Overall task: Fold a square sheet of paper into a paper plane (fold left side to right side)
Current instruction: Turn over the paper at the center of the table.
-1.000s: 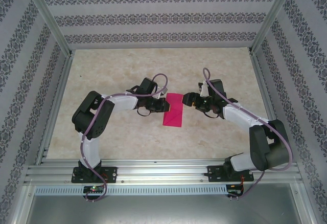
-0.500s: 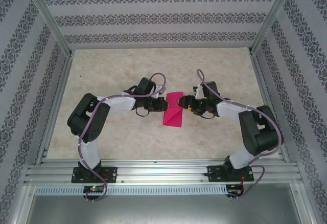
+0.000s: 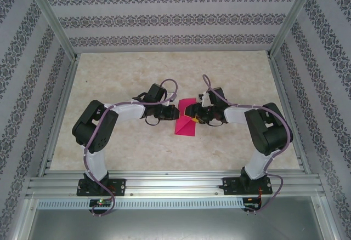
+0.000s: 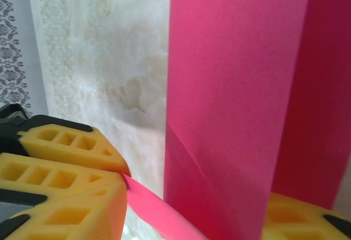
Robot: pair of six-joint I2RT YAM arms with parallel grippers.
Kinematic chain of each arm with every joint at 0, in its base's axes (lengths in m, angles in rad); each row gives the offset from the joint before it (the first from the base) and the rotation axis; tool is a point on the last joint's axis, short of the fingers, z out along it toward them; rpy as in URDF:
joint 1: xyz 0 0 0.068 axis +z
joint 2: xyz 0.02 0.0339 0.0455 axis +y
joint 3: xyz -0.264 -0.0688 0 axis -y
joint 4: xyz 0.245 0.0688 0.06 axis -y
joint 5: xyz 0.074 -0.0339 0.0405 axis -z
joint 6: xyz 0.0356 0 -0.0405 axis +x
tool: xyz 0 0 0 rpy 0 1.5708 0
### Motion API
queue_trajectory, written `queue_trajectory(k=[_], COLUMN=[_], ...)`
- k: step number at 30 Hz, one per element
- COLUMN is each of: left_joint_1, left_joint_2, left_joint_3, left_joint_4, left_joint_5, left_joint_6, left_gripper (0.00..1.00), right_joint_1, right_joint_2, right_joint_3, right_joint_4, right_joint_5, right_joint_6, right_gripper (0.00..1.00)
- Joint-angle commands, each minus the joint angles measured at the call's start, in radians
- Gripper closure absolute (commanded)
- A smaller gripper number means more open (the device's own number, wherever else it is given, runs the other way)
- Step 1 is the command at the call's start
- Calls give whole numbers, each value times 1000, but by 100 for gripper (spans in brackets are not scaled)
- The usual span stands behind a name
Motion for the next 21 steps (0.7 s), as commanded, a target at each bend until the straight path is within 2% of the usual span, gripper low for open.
queue_trajectory(k=[1,5,11,16,21], left_joint_1=[12,13,23,34,41], left_joint_2=[-20,-11,-43,-112,-249], left_joint_3=[-15,-9,-7,-28,-69], left_joint_4=[5,-2,-55,-70,-92], left_joint_5=[-20,-46,-106,-131,-197], left_joint_6=[7,-2,5,15,33], left_gripper=[80,73,59,48,26], right_joint_1=[14,17,19,20,11], right_joint_2=[12,11,0,-13,-63], right_joint_3=[28,34,39,49,63], right_joint_4=[53,36,7,-7,-25], right_joint_5=[-33,-32,-27,-23,-13], right_joint_6=[14,8,-6,-15,-24], right_gripper=[53,63,69,81,91])
